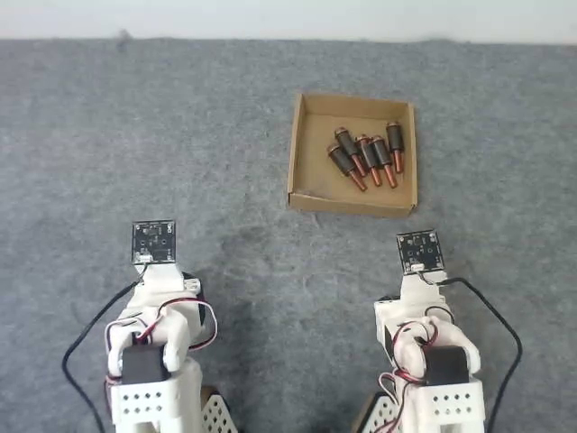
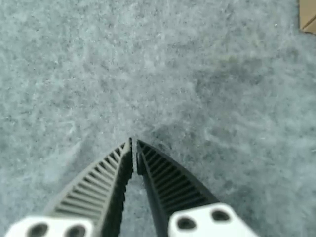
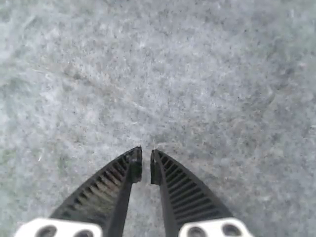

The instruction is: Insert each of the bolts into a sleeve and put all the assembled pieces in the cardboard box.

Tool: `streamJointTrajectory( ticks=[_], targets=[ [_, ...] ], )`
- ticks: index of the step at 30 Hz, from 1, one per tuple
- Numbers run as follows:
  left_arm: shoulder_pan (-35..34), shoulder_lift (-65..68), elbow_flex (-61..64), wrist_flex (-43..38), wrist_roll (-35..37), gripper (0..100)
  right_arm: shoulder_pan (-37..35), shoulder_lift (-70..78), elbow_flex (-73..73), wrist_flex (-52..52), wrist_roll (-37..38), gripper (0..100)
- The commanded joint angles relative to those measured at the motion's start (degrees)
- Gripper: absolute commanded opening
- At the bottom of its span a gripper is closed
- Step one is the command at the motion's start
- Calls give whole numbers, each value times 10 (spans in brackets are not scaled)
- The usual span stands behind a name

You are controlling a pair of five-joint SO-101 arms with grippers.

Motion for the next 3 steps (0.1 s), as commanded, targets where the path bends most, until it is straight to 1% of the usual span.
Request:
streamJointTrajectory(
  ticks=[1,3],
  targets=[
    [-3,-5,-5,2,-6,12,-5,-9,11,3,5,30],
    [-3,-5,-5,2,-6,12,-5,-9,11,3,5,30]
  ],
)
